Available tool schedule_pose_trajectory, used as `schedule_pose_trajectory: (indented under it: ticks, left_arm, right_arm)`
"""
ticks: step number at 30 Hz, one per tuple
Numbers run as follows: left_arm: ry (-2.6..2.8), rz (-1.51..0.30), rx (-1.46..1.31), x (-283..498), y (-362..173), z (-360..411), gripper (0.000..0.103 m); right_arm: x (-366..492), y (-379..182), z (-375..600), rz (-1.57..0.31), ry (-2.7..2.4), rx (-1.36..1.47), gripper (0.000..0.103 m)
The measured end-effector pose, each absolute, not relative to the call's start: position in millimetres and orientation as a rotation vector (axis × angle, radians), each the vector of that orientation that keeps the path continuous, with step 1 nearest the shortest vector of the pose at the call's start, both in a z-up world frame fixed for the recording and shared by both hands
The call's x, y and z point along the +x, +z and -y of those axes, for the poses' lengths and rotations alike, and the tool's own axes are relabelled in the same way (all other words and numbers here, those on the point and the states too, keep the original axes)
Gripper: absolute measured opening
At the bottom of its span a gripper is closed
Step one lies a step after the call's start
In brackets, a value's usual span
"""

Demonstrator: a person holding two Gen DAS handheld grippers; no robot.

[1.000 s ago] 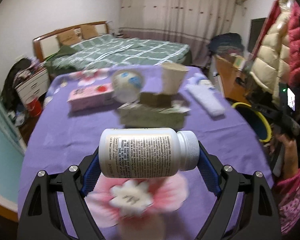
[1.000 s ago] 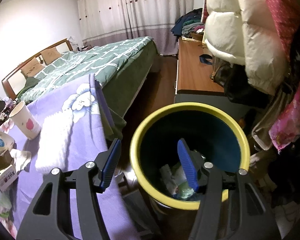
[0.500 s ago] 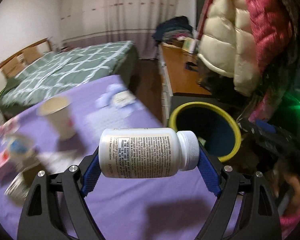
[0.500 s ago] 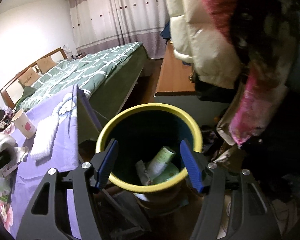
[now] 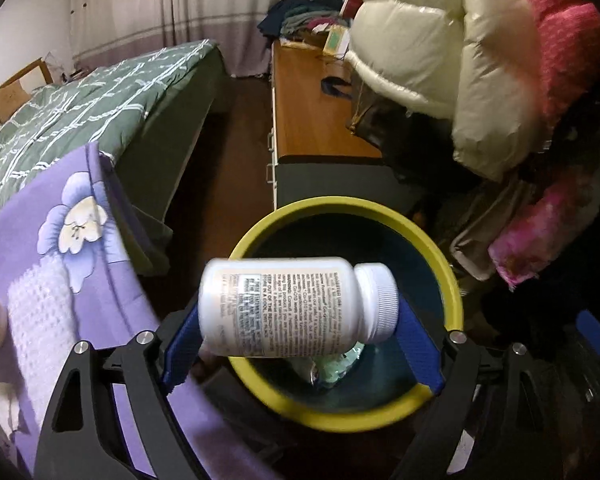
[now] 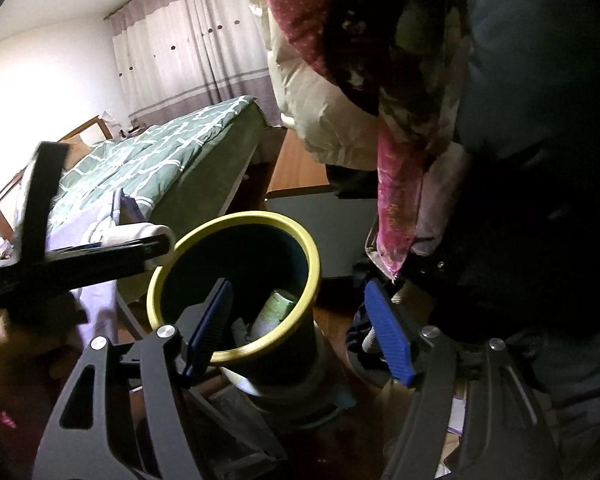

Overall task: Collect trash
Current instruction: 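Carry the pill bottle over the bin and drop it with the left tool, then reach the right tool to the white foam net and grasp it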

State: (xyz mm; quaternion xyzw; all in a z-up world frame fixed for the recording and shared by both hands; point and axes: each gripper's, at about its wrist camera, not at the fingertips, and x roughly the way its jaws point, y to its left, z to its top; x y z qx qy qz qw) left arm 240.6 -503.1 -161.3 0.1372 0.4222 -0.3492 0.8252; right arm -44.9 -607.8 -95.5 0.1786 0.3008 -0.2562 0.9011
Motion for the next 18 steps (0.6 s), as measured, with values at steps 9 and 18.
schedule_pose_trajectory:
  ticks: [9, 18]
  left_arm:
    - [-0.677, -0.788, 0.163, 229.2, -110.9, 426.6, 0.095]
    - [-0.479, -0.615, 0.036, 190.6, -55.7, 263.2, 0.098]
  right_arm:
    - [-26.3, -101.6, 592.5, -0.648, -0.48, 0.36, 0.066]
    - [11.7, -105.2, 538.5, -0.683, -0.346, 0.309, 0.066]
